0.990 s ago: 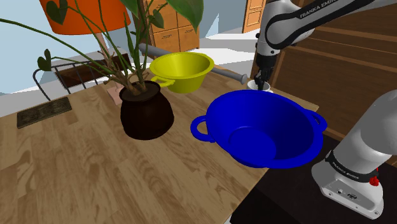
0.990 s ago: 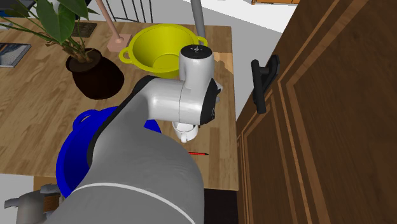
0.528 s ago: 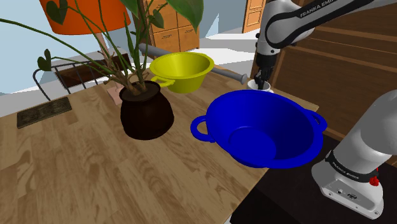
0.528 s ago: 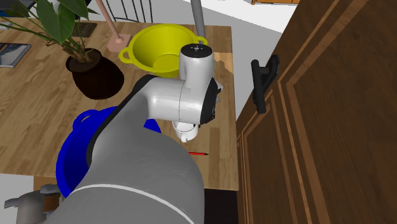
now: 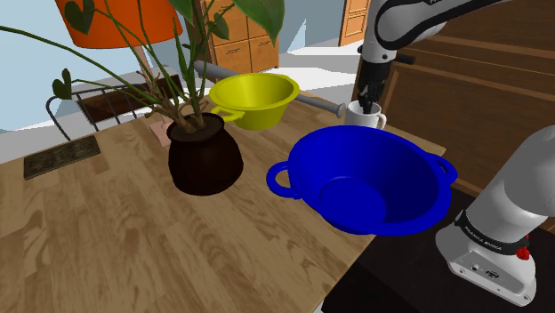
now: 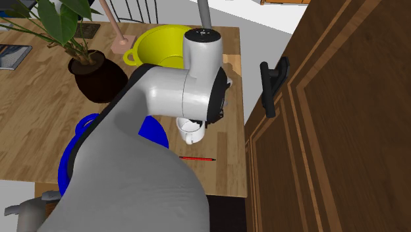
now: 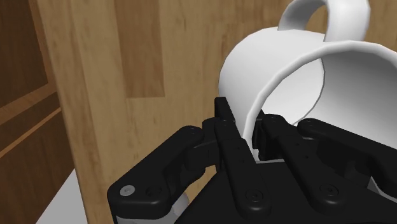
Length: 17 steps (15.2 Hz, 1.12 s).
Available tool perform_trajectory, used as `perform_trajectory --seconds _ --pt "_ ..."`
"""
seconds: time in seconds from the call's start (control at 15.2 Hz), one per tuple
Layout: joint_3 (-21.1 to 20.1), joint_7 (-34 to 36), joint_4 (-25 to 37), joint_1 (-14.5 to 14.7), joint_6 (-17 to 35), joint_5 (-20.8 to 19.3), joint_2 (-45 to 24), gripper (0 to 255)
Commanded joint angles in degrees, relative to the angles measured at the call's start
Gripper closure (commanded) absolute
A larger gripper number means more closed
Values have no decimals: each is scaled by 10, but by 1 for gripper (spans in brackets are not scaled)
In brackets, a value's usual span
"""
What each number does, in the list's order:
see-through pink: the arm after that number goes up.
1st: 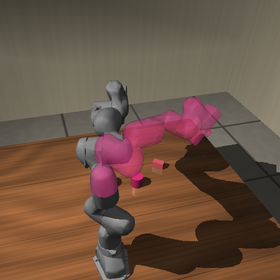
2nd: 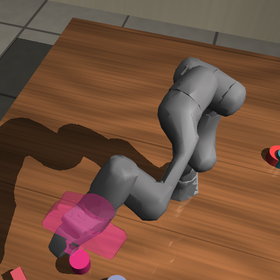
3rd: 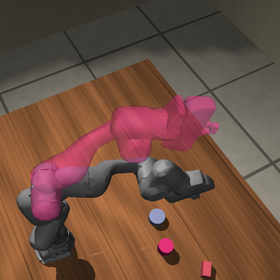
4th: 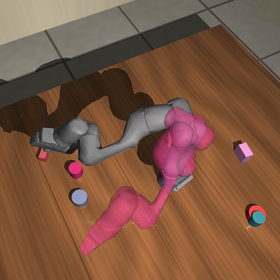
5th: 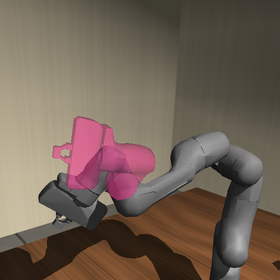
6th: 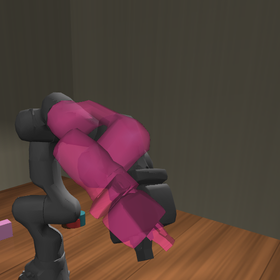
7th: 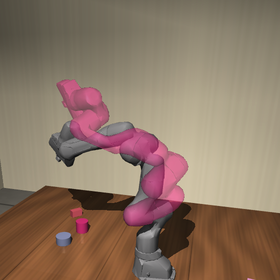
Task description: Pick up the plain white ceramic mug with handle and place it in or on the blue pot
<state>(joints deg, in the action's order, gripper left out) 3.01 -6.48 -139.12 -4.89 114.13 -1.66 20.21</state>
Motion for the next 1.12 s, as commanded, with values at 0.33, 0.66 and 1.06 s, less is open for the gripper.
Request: perform_trajectory --seconds 0.33,0.66,1.06 --pt "-1 -1 40 0 -59 0 18 255" --pt "-1 -1 73 0 -98 0 26 255" --pt "-2 -1 115 0 -145 1 30 255"
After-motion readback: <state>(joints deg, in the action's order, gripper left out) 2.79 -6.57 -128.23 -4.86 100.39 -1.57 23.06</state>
